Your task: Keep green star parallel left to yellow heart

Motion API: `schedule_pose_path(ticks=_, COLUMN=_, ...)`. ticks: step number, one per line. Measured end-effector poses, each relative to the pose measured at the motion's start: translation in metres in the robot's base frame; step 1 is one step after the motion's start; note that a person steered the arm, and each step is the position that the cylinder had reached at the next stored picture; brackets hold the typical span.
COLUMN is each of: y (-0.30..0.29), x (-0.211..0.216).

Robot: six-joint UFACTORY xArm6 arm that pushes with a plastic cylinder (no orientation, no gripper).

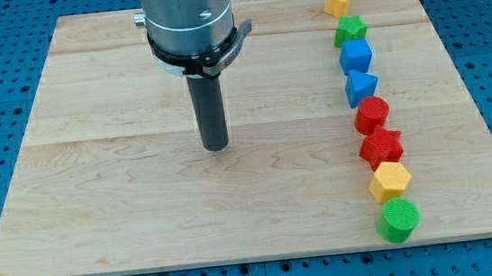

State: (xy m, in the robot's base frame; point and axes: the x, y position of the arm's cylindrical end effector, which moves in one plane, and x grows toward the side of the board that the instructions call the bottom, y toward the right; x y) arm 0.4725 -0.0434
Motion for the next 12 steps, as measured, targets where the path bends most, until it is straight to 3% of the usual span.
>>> schedule_pose_path(ticks=1, y=-0.005, x=0.015)
schedule_pose_path(ticks=4, y=0.024, x=0.147)
schedule_pose_path(ticks=6, y=-0.006, x=0.012)
schedule_pose_path(ticks=8, y=0.007, x=-0.175)
schedule_pose_path(ticks=9, y=0.043, x=-0.21)
schedule_pose_path(ticks=10, y=0.058, x=-0.279)
schedule_pose_path(ticks=12, y=0.106, x=-0.281)
